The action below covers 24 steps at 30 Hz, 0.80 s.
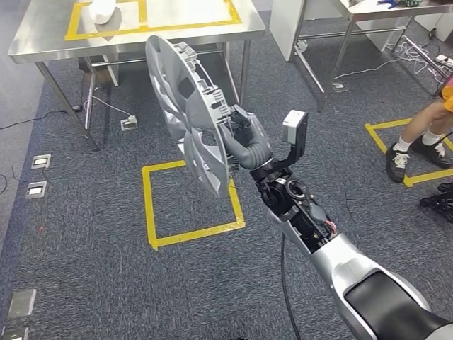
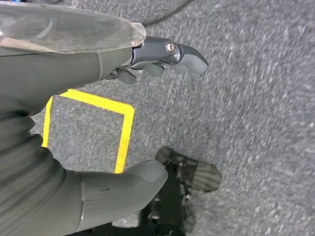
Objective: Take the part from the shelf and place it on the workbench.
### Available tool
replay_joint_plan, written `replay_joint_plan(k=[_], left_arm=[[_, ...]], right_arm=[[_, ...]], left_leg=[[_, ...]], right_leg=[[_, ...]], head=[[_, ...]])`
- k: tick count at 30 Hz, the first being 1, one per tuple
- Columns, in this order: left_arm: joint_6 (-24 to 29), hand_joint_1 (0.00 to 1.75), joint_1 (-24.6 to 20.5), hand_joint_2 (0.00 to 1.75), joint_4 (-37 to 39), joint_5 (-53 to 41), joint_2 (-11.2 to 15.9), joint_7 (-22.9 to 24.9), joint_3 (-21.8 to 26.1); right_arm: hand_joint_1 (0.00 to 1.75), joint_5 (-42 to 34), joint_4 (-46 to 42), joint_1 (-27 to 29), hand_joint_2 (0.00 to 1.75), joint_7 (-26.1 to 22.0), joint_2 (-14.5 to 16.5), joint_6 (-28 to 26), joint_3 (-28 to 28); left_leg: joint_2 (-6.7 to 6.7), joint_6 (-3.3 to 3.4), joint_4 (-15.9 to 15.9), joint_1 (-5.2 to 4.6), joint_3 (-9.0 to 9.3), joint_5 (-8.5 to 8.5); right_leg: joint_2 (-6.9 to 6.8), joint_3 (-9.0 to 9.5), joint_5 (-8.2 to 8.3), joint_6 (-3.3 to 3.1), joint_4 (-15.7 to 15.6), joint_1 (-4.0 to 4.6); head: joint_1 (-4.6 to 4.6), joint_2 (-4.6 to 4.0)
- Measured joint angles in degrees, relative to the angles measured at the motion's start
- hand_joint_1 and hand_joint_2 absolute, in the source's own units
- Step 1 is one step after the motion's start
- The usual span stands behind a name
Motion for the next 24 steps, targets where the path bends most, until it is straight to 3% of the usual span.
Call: replay_joint_plan(k=[1,2,3,5,6,8,11,13,15,16,17,18,19,21,22,24], left_arm=[[0.01,0.00,0.00,1.75,0.00,0.03,0.01,0.00,-0.01],[0.02,0.00,0.05,1.75,0.00,0.09,0.01,0.00,-0.02],[0.02,0.00,0.11,1.75,0.00,0.14,-0.01,0.00,-0.04],[0.02,0.00,0.21,1.75,0.00,0.24,-0.13,0.00,-0.13],[0.02,0.00,0.19,1.75,0.00,0.29,-0.17,-0.01,-0.19],[0.03,0.00,0.16,1.75,0.00,0.44,-0.22,-0.02,-0.28],[0.04,0.00,0.19,1.75,0.00,0.58,-0.22,-0.06,-0.37],[0.04,0.00,0.15,1.75,0.00,0.61,-0.23,-0.11,-0.43],[0.04,0.00,0.20,1.75,0.00,0.66,-0.23,-0.13,-0.49],[0.04,0.00,0.29,1.75,0.00,0.69,-0.23,-0.13,-0.53],[0.04,0.00,0.39,1.75,0.00,0.71,-0.23,-0.13,-0.58],[0.04,0.00,0.47,1.75,0.00,0.72,-0.22,-0.13,-0.62],[0.04,0.00,0.50,1.75,0.00,0.72,-0.20,-0.14,-0.66],[0.06,0.00,0.46,1.75,0.00,0.73,-0.14,-0.15,-0.69],[0.09,0.00,0.42,1.75,0.00,0.74,-0.13,-0.16,-0.70],[0.14,0.00,0.35,1.75,0.00,0.79,-0.14,-0.17,-0.73]], right_arm=[[1.75,0.00,0.01,0.11,1.75,0.02,-0.04,0.01,-0.02],[1.75,0.00,0.01,0.18,1.75,0.06,-0.08,0.01,-0.02],[1.75,0.00,0.02,0.21,1.75,0.10,-0.09,0.02,-0.02],[1.75,0.00,0.04,0.13,1.75,0.15,-0.09,0.09,-0.01],[1.75,0.00,0.07,0.01,1.75,0.14,-0.10,0.19,-0.01],[1.75,0.00,0.16,-0.23,1.75,0.06,-0.10,0.46,-0.01],[1.75,0.01,0.21,-0.43,1.75,-0.01,-0.07,0.78,0.00],[1.75,0.03,0.23,-0.49,1.75,-0.01,-0.03,0.86,0.02],[1.75,0.03,0.29,-0.51,1.75,-0.05,-0.02,0.89,0.02],[1.75,0.03,0.36,-0.50,1.75,-0.08,-0.02,0.91,0.03],[1.75,0.02,0.45,-0.50,1.75,-0.10,-0.02,0.92,0.04],[1.75,0.02,0.54,-0.49,1.75,-0.11,-0.02,0.93,0.04],[1.75,0.02,0.62,-0.50,1.75,-0.11,-0.02,0.94,0.05],[1.75,0.02,0.68,-0.62,1.75,-0.13,-0.01,1.01,0.05],[1.75,0.02,0.69,-0.75,1.75,-0.15,0.00,1.05,0.05],[1.75,0.02,0.72,-0.98,1.75,-0.19,0.02,1.13,0.05]], left_leg=[[-0.03,0.05,0.02,-0.02,0.34,-0.30],[-0.08,0.03,0.04,-0.03,0.77,-0.66],[-0.15,-0.05,0.09,-0.03,1.32,-1.08],[-0.29,-0.36,0.22,-0.03,2.45,-2.02],[-0.37,-0.59,0.39,-0.11,2.73,-2.42],[-0.44,-1.09,0.60,-0.23,2.69,-2.84],[-0.32,-1.91,0.99,-0.23,2.50,-3.51],[-0.13,-2.56,5.31,-0.10,0.32,-5.45],[-0.02,-3.06,13.83,0.10,-4.76,-8.13],[-0.02,-3.19,17.26,0.17,-7.19,-8.70],[-0.02,-3.22,18.69,0.22,-8.67,-8.22],[-0.01,-3.16,17.61,0.25,-8.89,-6.54],[-0.01,-3.01,14.21,0.27,-7.85,-3.99],[0.01,-2.54,5.41,0.15,-4.38,0.51],[-0.02,-2.28,2.52,0.02,-3.09,1.50],[-0.11,-1.72,0.94,-0.30,-2.24,1.23]], right_leg=[[-0.03,-1.95,-0.41,0.08,2.89,-0.03],[-0.08,-2.90,0.41,0.11,3.56,-0.05],[-0.13,-2.67,2.44,0.08,1.82,-0.06],[-0.19,0.11,7.83,-0.18,-6.03,-0.04],[-0.19,1.56,9.50,-0.35,-9.65,0.04],[-0.11,2.90,9.98,-0.76,-12.87,0.21],[-0.01,3.51,9.44,-1.49,-13.66,0.12],[-0.13,4.24,9.18,-2.03,-14.04,-0.09],[-0.24,4.63,8.74,-2.40,-14.07,-0.03],[-0.25,4.84,8.51,-2.47,-14.07,-0.01],[-0.21,5.12,8.27,-2.47,-14.07,0.00],[-0.16,5.49,7.99,-2.44,-14.07,0.00],[-0.11,5.95,7.67,-2.36,-14.07,-0.01],[-0.02,6.71,6.94,-2.03,-14.03,0.10],[0.03,6.92,6.64,-1.80,-14.02,0.19],[0.12,7.08,6.20,-1.25,-14.09,0.26]], head=[[0.16,0.00],[0.36,0.00],[0.57,0.00],[1.01,0.00],[1.09,0.00],[0.99,0.00],[0.69,0.00],[0.21,0.00],[-0.31,0.00],[-0.41,0.00],[-0.51,0.00],[-0.63,0.00],[-0.71,0.00],[-0.91,0.00],[-0.93,0.00],[-0.93,0.00]])
